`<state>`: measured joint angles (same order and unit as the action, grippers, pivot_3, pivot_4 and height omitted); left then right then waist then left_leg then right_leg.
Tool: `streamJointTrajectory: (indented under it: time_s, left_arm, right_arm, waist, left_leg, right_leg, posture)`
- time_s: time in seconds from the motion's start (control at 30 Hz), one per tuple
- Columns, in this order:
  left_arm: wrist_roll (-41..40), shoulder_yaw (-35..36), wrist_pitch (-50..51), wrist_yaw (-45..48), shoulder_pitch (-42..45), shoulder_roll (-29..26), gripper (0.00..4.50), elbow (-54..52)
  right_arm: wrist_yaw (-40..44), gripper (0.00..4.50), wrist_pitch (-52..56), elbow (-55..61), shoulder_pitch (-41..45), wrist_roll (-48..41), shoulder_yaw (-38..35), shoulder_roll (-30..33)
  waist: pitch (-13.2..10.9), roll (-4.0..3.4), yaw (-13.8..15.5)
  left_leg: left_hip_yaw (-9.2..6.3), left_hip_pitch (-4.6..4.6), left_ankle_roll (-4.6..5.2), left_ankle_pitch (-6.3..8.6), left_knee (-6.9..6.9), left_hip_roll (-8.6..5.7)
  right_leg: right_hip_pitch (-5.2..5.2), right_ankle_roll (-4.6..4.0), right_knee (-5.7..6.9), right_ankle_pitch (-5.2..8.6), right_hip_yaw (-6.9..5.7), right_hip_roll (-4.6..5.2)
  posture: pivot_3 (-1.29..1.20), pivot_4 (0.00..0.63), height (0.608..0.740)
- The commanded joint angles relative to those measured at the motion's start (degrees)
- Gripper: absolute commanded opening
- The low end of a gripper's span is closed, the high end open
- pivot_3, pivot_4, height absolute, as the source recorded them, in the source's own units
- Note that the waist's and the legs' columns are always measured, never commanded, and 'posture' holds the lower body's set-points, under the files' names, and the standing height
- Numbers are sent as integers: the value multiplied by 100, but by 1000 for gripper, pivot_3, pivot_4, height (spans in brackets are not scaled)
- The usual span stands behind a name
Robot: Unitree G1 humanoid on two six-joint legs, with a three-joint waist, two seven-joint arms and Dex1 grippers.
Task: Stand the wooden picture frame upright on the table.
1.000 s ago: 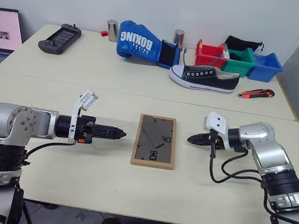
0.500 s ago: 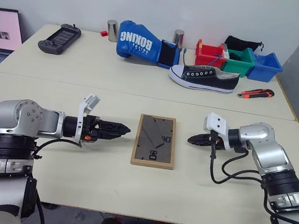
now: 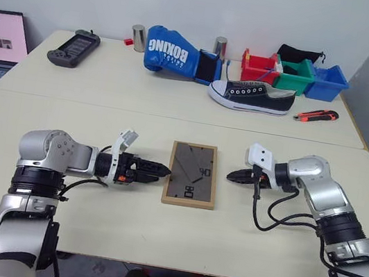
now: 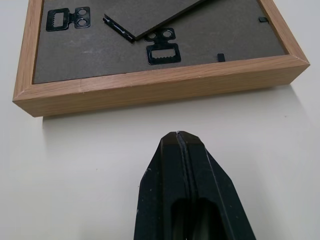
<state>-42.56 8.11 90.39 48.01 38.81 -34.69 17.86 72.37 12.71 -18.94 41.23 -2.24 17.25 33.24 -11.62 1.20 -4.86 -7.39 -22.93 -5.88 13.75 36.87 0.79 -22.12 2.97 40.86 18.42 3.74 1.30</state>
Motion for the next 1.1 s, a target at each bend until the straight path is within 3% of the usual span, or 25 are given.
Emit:
streamJointTrajectory:
  time_s: [0.03, 0.6, 1.1]
  left_arm:
    - [90, -151, -193, -21, -41, 41, 4463, 119]
    - [-338, -437, 80, 308, -212, 280, 4463, -291]
    - [-239, -437, -114, 202, -164, 502, 4463, -185]
  right_arm:
    - [-41, 0, -82, 131, -6, 63, 62, -64]
    - [-162, 0, -79, 309, -61, 161, 306, -425]
    - [-281, 0, 21, 398, 36, 182, 422, -817]
  waist:
    - [0, 0, 4]
    - [3, -2, 8]
    - [3, -1, 26]
  left_leg:
    - [-1, 0, 0, 0, 0, 0]
    - [-3, 3, -10, -6, 2, -3]
    - [-7, 2, -11, -6, 2, -7]
  right_leg:
    - [0, 0, 0, 0, 0, 0]
    - [8, 0, -1, 0, -1, 3]
    - [9, 0, -2, 0, -3, 6]
  posture:
    - [0, 150, 740]
    - [0, 150, 740]
    - [0, 150, 740]
